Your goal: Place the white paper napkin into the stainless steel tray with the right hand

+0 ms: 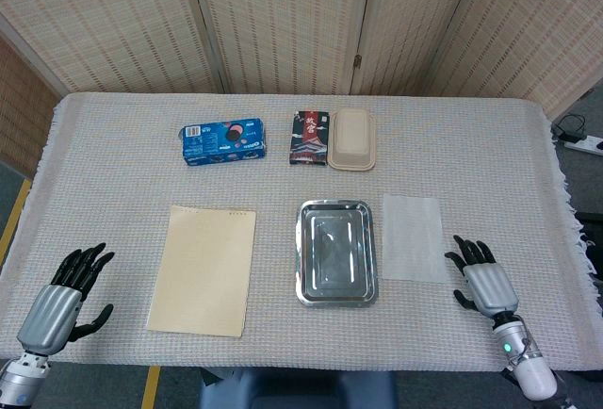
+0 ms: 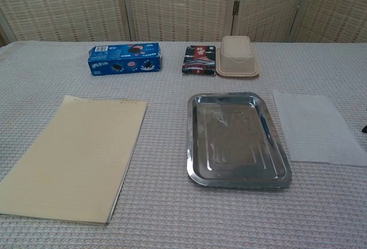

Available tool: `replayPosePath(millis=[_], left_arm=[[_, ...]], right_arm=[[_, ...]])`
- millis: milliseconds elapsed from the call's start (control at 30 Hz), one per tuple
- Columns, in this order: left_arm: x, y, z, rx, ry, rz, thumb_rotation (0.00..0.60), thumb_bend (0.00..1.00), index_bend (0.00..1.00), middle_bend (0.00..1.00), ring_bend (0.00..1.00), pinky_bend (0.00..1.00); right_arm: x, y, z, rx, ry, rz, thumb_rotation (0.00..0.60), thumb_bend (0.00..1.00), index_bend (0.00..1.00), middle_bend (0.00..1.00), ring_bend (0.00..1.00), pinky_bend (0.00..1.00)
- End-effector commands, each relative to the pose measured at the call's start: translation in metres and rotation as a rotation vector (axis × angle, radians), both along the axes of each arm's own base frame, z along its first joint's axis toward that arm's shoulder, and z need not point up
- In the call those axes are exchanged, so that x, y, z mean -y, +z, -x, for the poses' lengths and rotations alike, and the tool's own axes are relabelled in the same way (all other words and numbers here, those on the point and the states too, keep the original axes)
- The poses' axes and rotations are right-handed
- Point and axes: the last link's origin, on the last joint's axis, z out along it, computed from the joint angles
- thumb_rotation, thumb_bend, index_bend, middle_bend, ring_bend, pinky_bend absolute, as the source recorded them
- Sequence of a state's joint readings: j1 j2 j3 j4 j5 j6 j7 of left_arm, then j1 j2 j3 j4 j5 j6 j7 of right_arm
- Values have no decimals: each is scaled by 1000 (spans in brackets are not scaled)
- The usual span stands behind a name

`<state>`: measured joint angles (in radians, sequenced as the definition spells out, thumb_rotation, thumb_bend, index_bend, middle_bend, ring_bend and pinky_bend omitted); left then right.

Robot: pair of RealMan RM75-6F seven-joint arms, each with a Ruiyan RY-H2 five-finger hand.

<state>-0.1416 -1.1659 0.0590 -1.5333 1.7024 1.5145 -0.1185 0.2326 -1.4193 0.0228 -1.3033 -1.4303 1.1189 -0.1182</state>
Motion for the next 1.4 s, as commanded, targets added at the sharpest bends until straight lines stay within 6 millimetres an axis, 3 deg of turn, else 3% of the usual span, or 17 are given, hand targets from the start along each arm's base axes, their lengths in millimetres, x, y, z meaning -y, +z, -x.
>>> replayPosePath(millis=[33,333,600,900,1067,1400], left_arm=[[0,1,0,3,1,0,600,419,0,0,0,0],[1,4,-1,20,-1,-1,600,419,0,0,0,0],[2,9,-2,45,-2,-5,600,419,0,0,0,0],[3,10,-2,43,-3,-9,600,419,0,0,0,0],[2,9,-2,41,-4,-10,600,419,0,0,0,0],[3,9,-3,40,-13,-10,600,419,0,0,0,0]], right_arm=[[3,-7,-3,4,14,4,600,386,228,0,0,0],[9,-31,-11,20,36,11,600,386,230,0,0,0],[15,-43,-17,-7,44,11,600,385,299,0,0,0],[22,-44,-15,-25,17,42,600,386,461,1,0,0],[22,-43,-16,-2,23,73,600,386,573,51,0,0],[22,-32,-19,67,69,163,600,457,668,144,41,0]])
